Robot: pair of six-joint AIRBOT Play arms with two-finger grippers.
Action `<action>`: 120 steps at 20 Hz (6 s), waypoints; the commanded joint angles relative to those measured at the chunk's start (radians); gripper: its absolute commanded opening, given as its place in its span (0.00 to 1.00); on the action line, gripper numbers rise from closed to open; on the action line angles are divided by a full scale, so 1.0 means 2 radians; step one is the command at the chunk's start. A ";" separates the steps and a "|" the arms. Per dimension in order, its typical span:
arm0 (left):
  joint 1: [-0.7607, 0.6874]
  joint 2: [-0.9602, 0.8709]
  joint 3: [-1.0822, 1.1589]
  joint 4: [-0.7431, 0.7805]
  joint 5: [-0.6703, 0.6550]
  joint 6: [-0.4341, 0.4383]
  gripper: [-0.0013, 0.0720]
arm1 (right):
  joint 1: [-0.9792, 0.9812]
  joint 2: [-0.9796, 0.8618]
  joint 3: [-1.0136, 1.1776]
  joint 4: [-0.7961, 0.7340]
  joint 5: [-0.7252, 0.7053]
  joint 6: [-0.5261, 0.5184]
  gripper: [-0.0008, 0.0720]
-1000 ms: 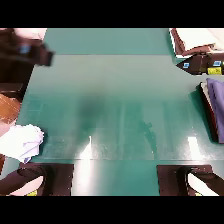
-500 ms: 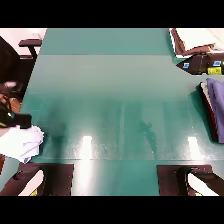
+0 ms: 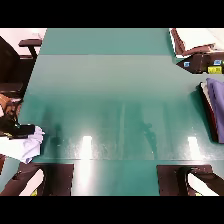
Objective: Fold the shirts.
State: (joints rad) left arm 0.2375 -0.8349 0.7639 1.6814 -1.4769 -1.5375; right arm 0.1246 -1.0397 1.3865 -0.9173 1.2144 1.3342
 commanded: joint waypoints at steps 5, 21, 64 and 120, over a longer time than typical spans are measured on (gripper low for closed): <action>-0.074 0.000 0.287 -0.237 0.034 0.027 0.05 | 0.000 0.000 0.097 0.000 -0.032 0.000 0.03; -0.482 -0.302 0.406 -0.241 0.172 0.065 0.71 | -0.001 -0.089 0.285 -0.041 0.062 0.000 0.03; -0.267 -0.474 0.467 -0.418 0.265 0.105 0.05 | -0.001 0.025 -0.111 -0.066 0.035 0.028 0.03; -0.224 -0.176 0.249 -0.164 0.282 0.068 0.05 | 0.031 -0.300 0.274 -0.093 0.068 0.084 0.03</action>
State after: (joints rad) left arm -0.2111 -1.1061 1.3067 1.3205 -1.0340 -1.3655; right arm 0.1356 -1.5604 1.9320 -1.0882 1.4002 1.5318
